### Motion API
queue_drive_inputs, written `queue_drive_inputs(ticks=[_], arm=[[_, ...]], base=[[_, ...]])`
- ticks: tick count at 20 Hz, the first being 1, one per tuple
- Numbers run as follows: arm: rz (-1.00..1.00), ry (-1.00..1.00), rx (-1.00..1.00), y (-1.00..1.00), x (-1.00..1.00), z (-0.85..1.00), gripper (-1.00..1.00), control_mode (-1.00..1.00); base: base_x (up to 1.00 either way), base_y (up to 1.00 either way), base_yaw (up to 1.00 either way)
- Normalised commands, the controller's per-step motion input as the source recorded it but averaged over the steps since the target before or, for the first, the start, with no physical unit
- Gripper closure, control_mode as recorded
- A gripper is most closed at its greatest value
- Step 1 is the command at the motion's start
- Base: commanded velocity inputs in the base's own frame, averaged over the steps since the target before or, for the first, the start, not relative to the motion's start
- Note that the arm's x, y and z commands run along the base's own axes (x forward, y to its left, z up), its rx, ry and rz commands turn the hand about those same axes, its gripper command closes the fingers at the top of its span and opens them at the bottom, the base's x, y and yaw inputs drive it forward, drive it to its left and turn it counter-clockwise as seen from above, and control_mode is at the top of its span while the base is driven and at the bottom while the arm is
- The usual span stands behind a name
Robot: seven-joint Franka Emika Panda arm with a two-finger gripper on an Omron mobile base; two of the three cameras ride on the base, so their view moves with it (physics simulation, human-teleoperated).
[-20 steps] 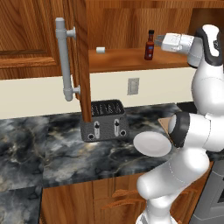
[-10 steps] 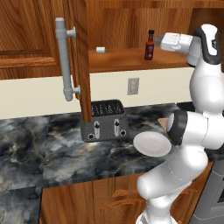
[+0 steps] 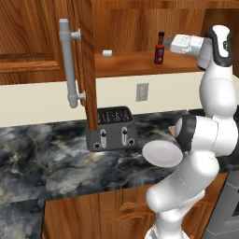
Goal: Pick the chicken drumstick from the plate and place it on the cutting board. Then pick the condiment bottle from the cabinet and place it next to the cutting board.
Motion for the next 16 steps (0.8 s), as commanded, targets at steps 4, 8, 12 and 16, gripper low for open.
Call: queue_drive_inputs(ticks=[4, 8, 12, 16], arm=[[0.0, 0.0, 0.0, -0.08, 0.16, 0.0, -1.0, -1.0], [0.0, 0.0, 0.0, -0.05, 0.12, 0.0, -1.0, -1.0], [0.0, 0.0, 0.0, -0.01, 0.07, 0.0, -1.0, -1.0], [0.0, 0.0, 0.0, 0.0, 0.04, 0.0, -1.0, -1.0]], base=[[0.0, 0.0, 0.0], [0.0, 0.0, 0.0], [0.0, 0.0, 0.0], [0.0, 0.0, 0.0]])
